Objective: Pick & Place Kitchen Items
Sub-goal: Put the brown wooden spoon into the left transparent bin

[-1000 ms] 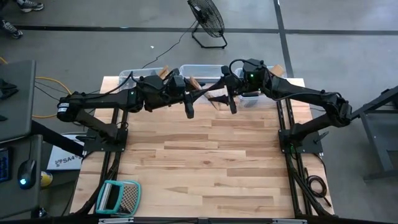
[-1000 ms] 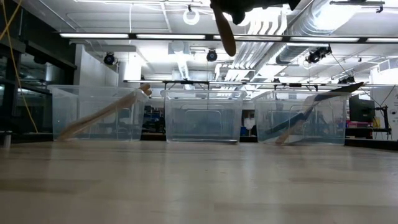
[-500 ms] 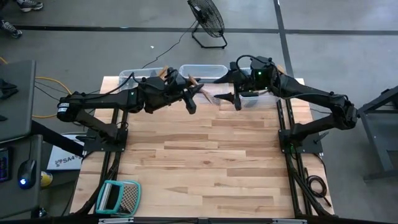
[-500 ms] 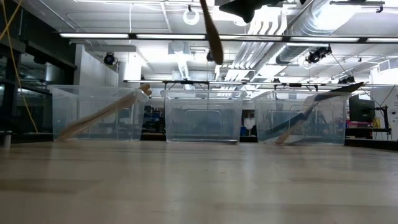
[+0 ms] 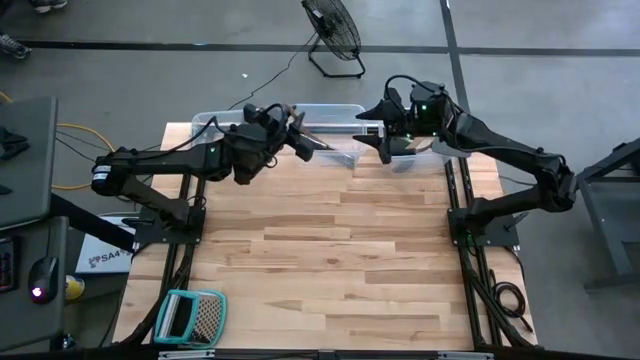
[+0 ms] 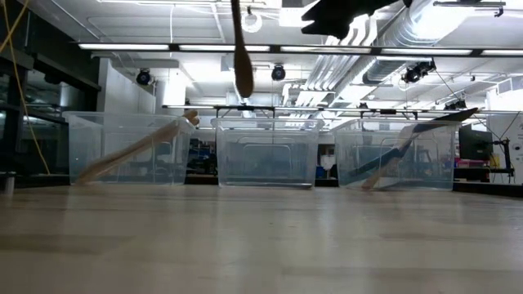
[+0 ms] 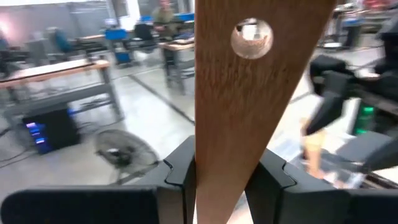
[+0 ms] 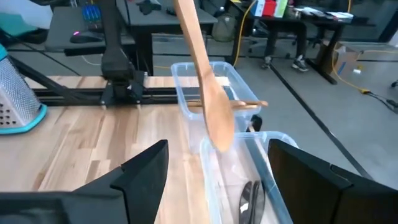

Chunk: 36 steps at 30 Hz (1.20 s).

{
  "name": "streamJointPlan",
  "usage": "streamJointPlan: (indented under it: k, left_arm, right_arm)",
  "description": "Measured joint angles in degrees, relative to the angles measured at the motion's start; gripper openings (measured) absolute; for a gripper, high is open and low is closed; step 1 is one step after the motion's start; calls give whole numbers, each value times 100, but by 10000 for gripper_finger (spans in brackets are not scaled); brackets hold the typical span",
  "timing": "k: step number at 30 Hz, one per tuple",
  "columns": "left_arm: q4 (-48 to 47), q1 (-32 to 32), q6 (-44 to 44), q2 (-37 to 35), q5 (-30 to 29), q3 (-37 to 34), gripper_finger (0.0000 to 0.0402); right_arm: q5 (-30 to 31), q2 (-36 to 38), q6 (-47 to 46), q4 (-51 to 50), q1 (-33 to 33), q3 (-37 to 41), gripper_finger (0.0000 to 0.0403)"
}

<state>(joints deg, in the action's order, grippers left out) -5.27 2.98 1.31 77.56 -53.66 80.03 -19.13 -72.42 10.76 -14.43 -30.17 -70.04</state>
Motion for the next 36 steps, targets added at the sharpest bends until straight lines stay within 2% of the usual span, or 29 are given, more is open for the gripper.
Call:
streamJointPlan:
  k: [2,7,13,18,24,26,30,32,36]
  left_arm:
    - [-147,5,29,-8,-159,0,92]
    - [-954,225,284,-340,-15,0,92]
    - [-1928,696,694,-813,554,2,92]
    - [-2341,1121,597,-1043,1016,-35,92]
    - [-2246,1854,512,-1341,1806,-320,92]
    - [-2124,2082,444,-1407,2112,-377,92]
    - [-2042,2500,260,-1473,2665,-404,92]
    - [-2066,2700,179,-1492,2930,-409,92]
    - [-2060,3065,46,-1495,3408,-409,92]
  right_arm:
    - [-3,0,-8,-59,-28,0,267]
    - [-129,108,-50,-631,-143,0,267]
    - [-1010,299,-414,-1403,-426,238,267]
    - [-1113,613,-1079,-1009,-486,933,267]
    - [-1370,1268,-2289,-216,-330,1777,267]
    - [-1099,1554,-2796,50,-231,2032,267]
    - [-480,2242,-3181,355,257,2646,267]
    - [17,2629,-3418,645,627,3038,267]
    - [1261,3313,-4106,1840,1386,4000,267]
